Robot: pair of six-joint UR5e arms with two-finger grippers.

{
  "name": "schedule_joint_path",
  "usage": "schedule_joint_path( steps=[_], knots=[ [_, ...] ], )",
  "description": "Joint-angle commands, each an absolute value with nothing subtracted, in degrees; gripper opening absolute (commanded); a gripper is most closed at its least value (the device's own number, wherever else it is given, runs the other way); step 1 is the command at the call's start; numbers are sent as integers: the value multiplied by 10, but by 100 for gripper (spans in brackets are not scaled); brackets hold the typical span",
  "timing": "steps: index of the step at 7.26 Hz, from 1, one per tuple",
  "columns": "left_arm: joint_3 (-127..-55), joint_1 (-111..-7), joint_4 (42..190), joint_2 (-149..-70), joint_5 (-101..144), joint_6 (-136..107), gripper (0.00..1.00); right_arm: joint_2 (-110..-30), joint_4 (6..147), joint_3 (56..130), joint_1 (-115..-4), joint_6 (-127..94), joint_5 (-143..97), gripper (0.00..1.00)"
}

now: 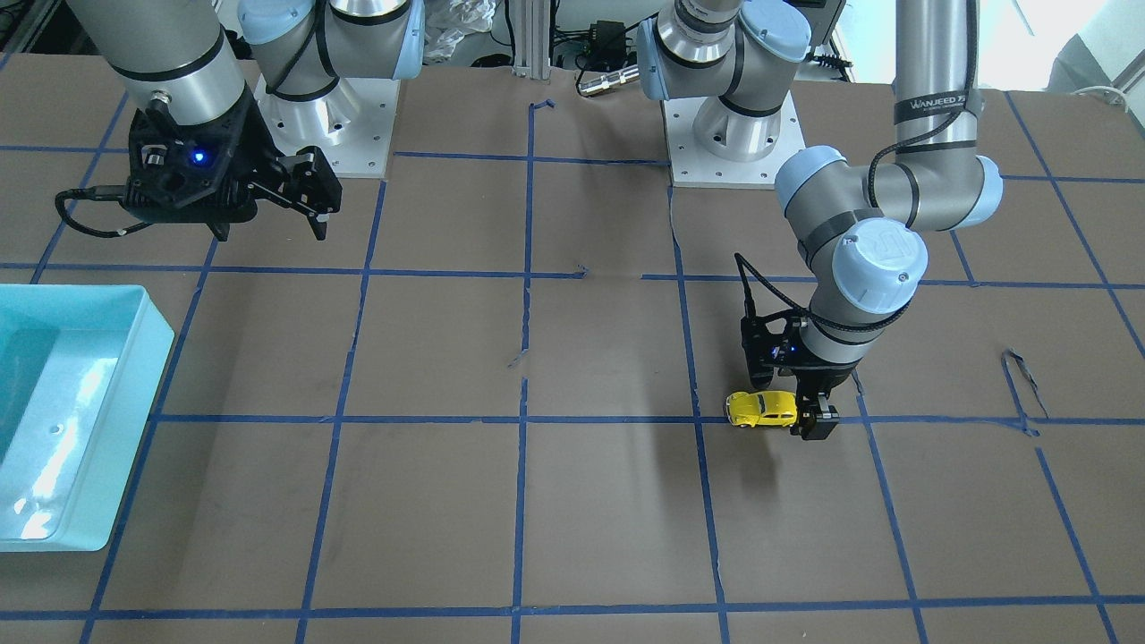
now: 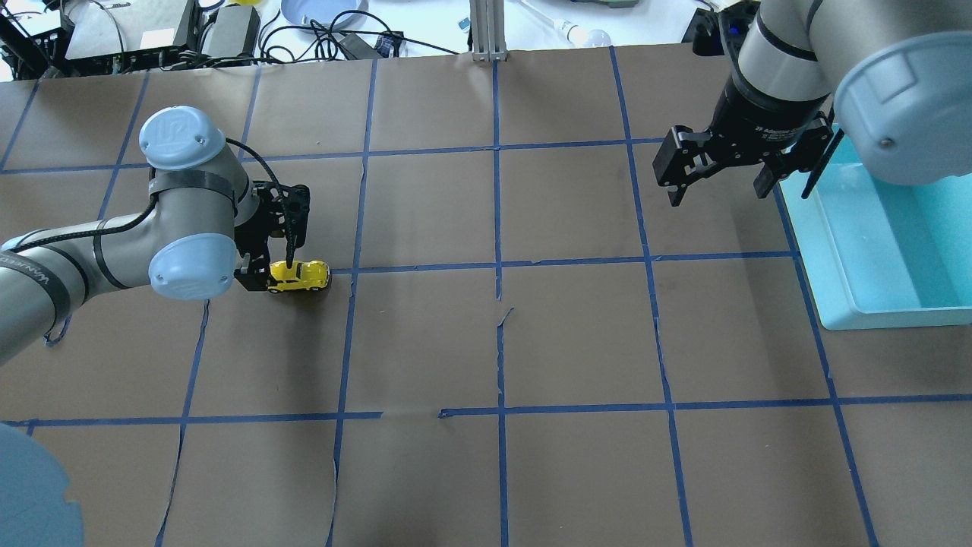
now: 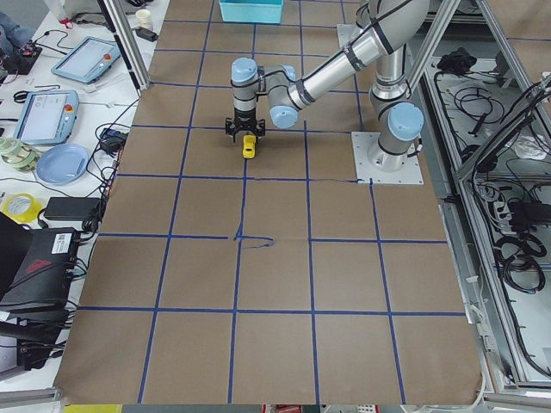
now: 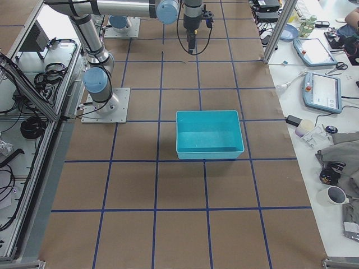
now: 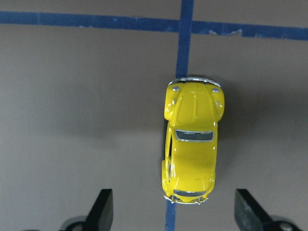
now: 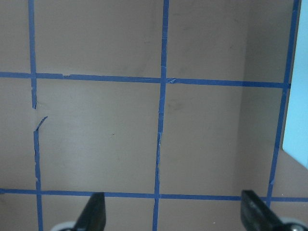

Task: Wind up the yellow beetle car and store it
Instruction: 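Close the left gripper on the yellow car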

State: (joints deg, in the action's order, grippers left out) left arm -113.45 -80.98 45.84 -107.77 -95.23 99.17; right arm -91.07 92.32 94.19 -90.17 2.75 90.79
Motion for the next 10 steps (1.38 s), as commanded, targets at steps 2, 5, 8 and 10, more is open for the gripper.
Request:
schedule_joint_path(
  steps=[2, 5, 8, 10],
  knots=[
    [-1137, -806, 457, -1085, -924, 989, 88, -907, 919, 942, -902, 26, 906, 100],
    [-1137, -805, 456, -1098, -911, 963, 86, -904, 922, 947, -896, 25, 907, 100],
    [-1141, -805, 457, -1102, -911, 967, 50, -904, 928, 946, -891, 25, 902, 100],
    [-1136, -805, 457, -1102, -916, 974, 33, -904, 925, 947, -892, 25, 908, 100]
  ],
)
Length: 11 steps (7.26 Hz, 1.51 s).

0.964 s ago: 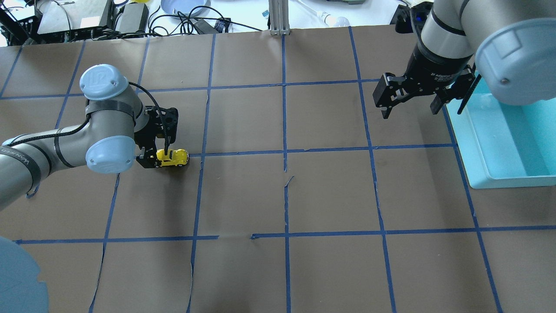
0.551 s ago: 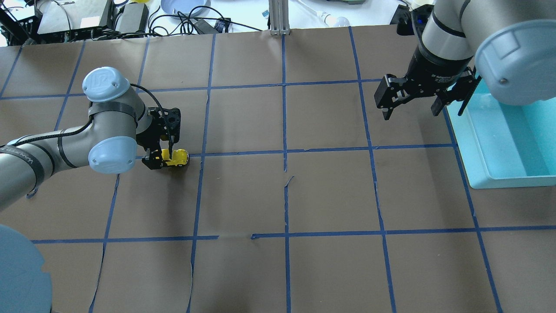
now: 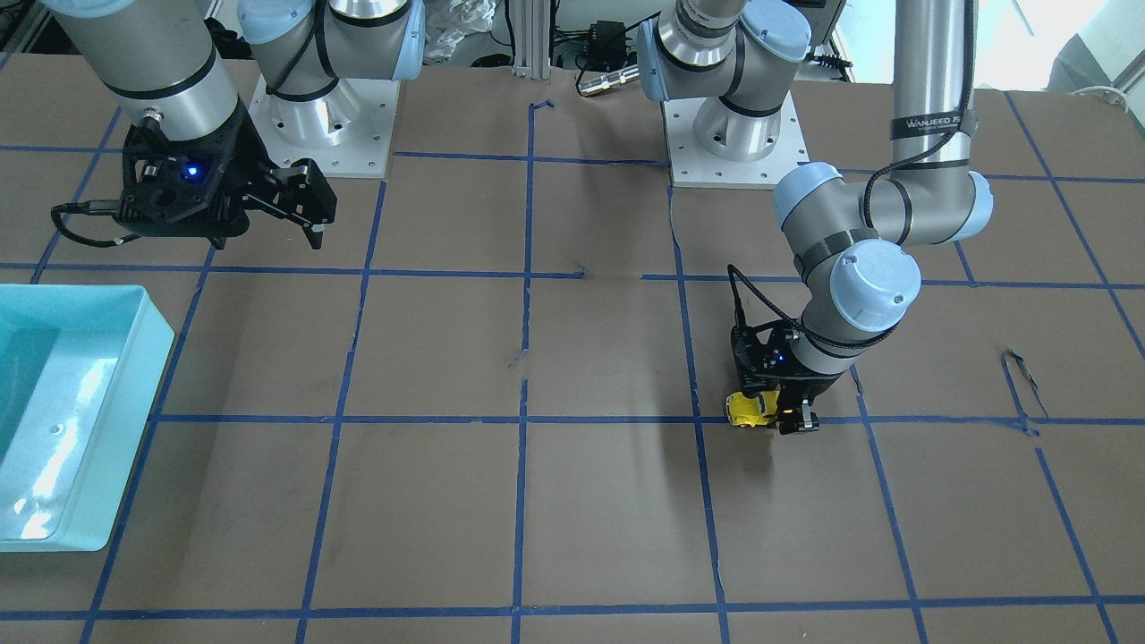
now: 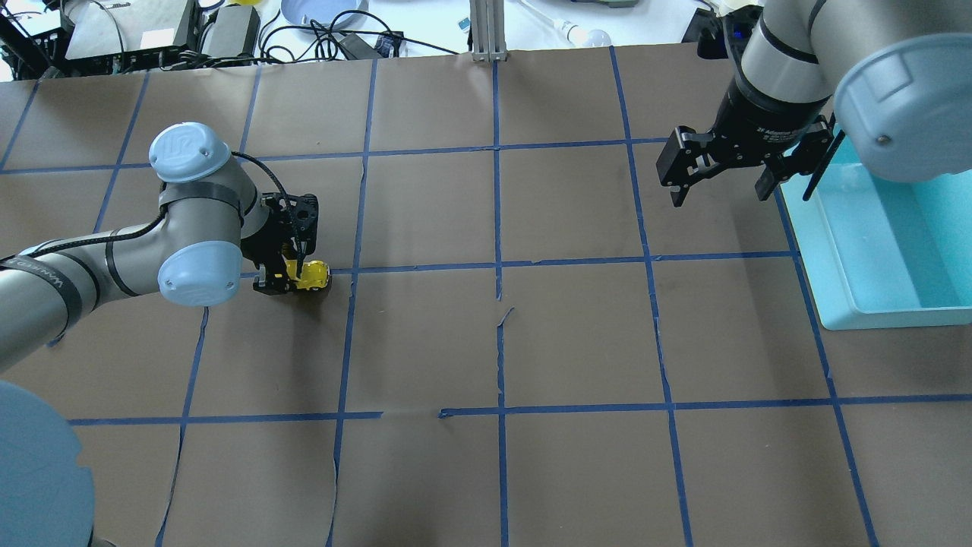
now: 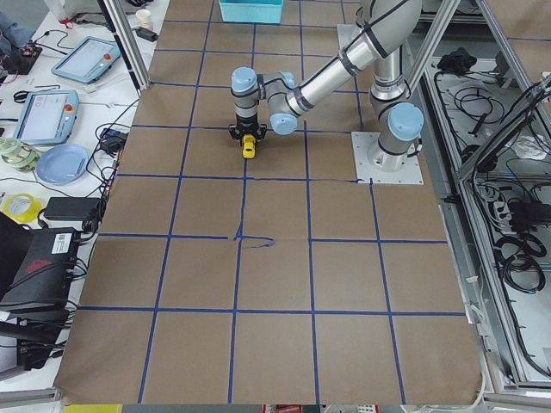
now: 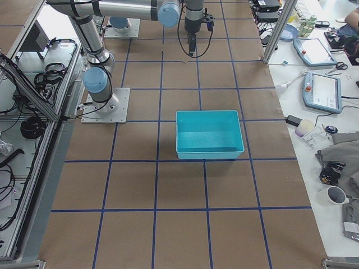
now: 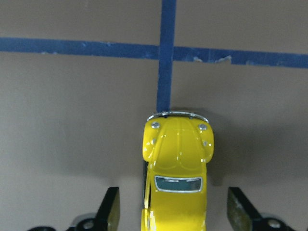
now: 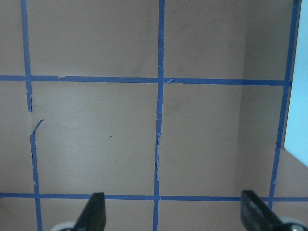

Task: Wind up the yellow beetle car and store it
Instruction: 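Close the left gripper on the yellow car, then drag the car backward toward the robot with the left gripper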

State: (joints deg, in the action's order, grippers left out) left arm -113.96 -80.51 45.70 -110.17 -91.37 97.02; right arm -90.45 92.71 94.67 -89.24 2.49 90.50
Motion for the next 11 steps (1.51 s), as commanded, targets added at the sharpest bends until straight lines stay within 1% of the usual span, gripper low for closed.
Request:
schedule_joint_path(
  steps=[1, 9, 11],
  knots=[
    [-1136, -805, 457, -1103, -917, 973, 32, -905, 923, 947, -892, 25, 908, 100],
    [-1142, -698, 453, -1107, -916, 1048, 31, -915, 926, 942, -893, 25, 911, 100],
    [-1142, -684, 453, -1107, -916, 1058, 31, -915, 926, 941, -892, 26, 943, 100]
  ],
)
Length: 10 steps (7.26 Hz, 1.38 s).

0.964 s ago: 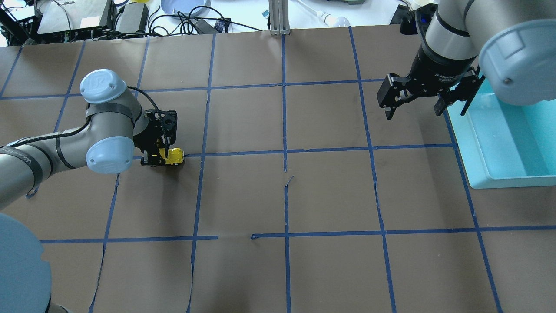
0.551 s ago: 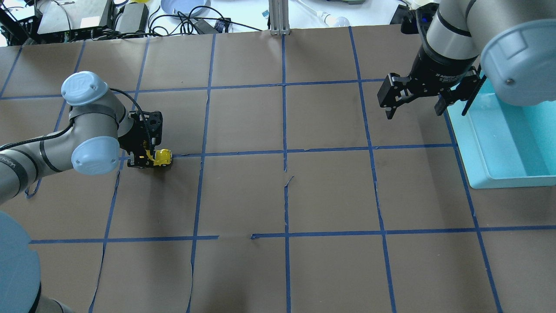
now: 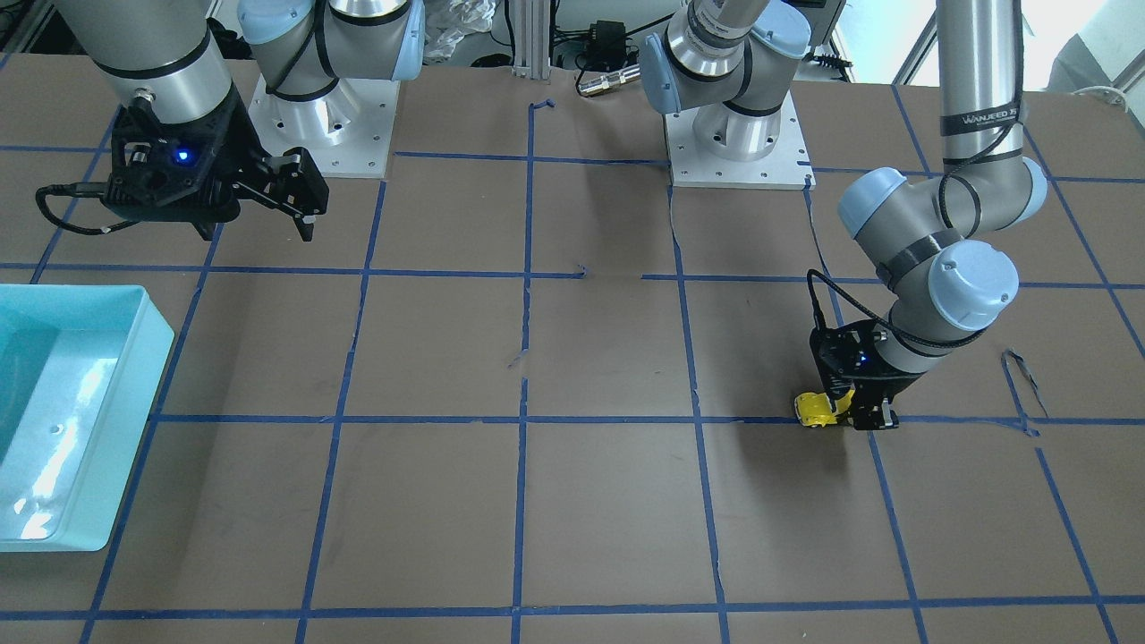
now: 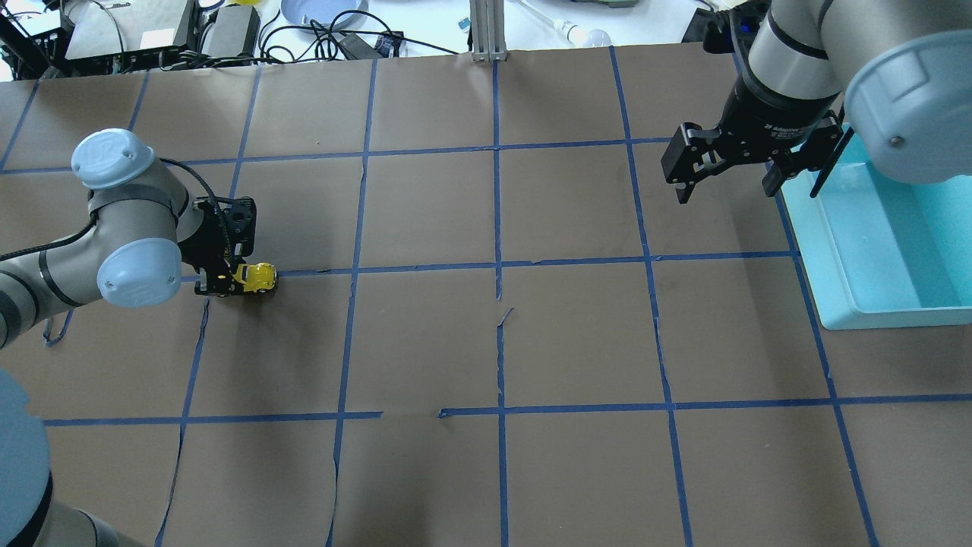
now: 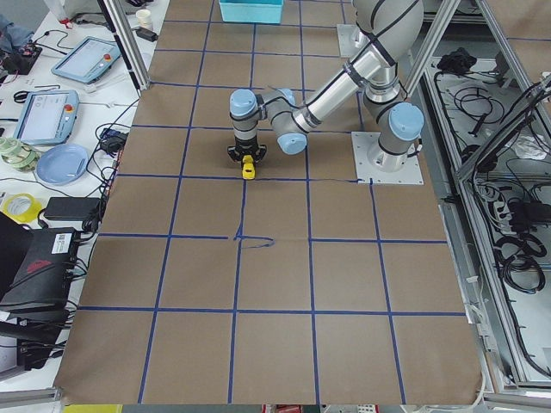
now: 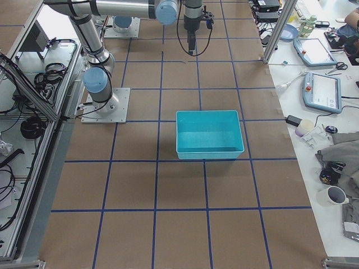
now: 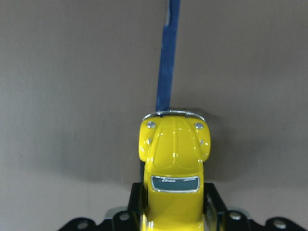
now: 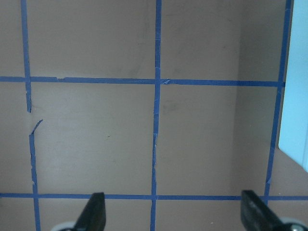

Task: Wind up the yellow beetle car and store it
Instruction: 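Drag the car backward toward the robot with the left gripper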

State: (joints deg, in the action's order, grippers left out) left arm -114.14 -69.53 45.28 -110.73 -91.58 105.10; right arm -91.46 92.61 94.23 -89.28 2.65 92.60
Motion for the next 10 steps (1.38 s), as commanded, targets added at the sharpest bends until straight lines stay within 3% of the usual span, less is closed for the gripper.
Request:
schedule_joint_path(
  steps=[1, 7, 8, 10],
  knots=[
    [-1142, -673, 453, -1110, -915, 1069, 31, -915, 926, 942, -893, 25, 943, 100],
    [-1139, -637, 452, -1113, -914, 1098, 37, -914, 927, 947, -893, 25, 943, 100],
    [-1139, -636, 451, -1113, -914, 1095, 78, -914, 927, 947, -892, 25, 943, 100],
    [-1135, -636, 444, -1113, -915, 1087, 99, -914, 927, 945, -892, 25, 942, 100]
  ],
)
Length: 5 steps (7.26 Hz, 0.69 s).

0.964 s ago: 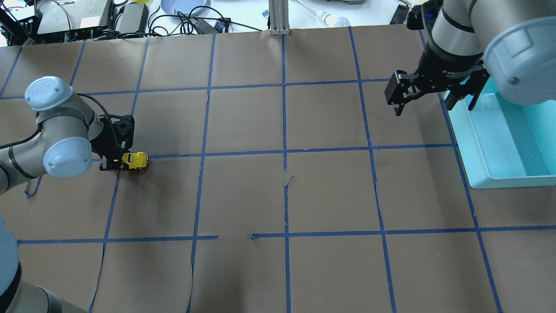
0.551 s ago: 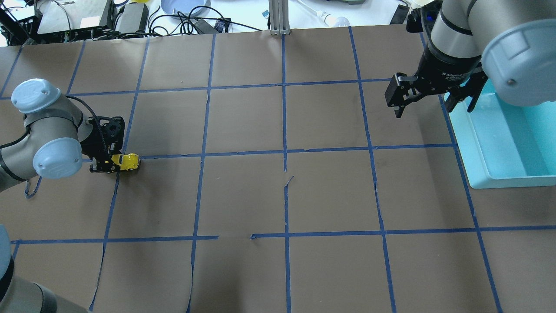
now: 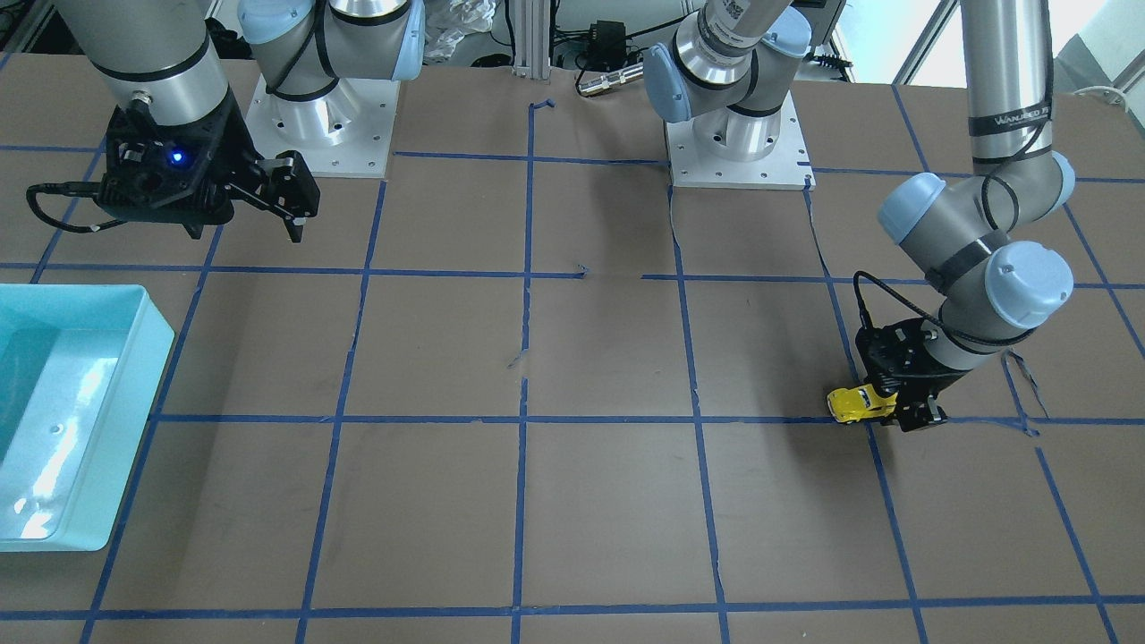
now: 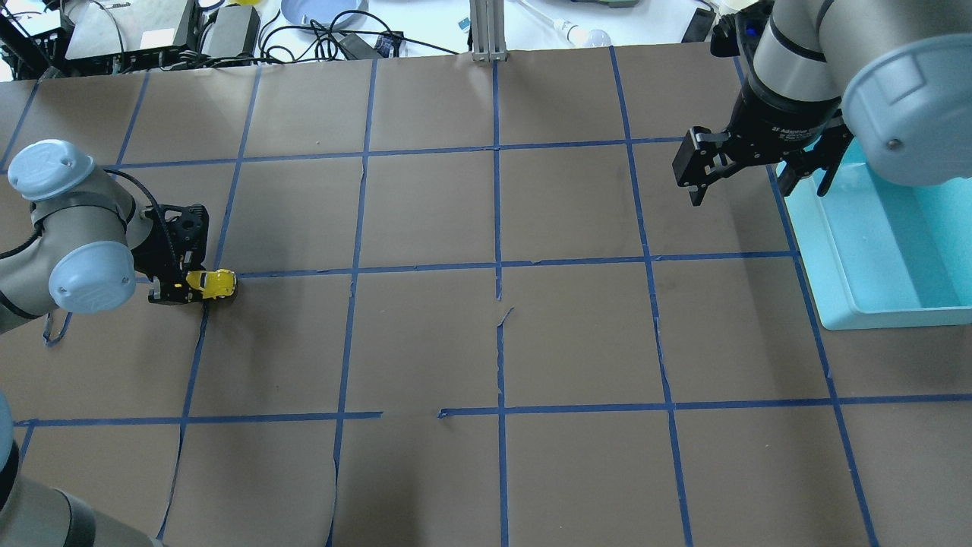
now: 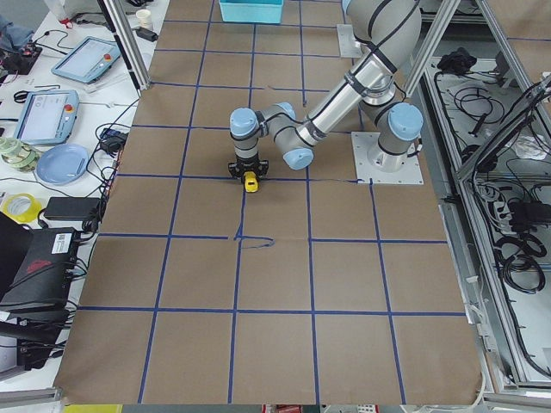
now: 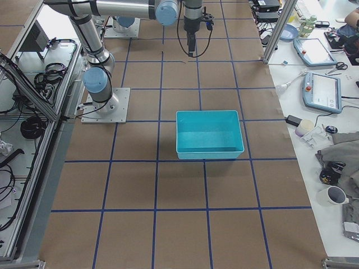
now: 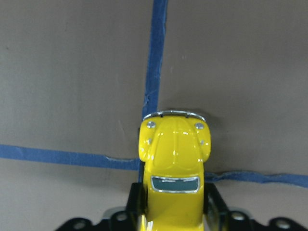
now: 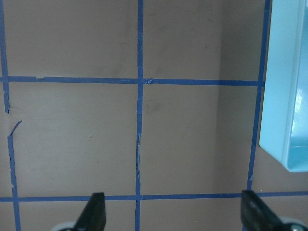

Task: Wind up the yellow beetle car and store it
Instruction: 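Release the car so it rolls toward the blue tray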

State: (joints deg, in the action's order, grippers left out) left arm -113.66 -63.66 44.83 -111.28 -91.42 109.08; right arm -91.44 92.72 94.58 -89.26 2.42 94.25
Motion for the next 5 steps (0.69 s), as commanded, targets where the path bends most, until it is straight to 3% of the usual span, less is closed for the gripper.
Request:
schedule_joint_path(
  steps=[1, 5],
  knots=[
    [-1131, -636, 444, -1111, -916, 1087, 99, -914, 927, 945, -892, 25, 943, 100],
    [-1117, -668, 453, -1096, -891, 992, 98, -915, 926, 947, -893, 24, 943, 100]
  ],
)
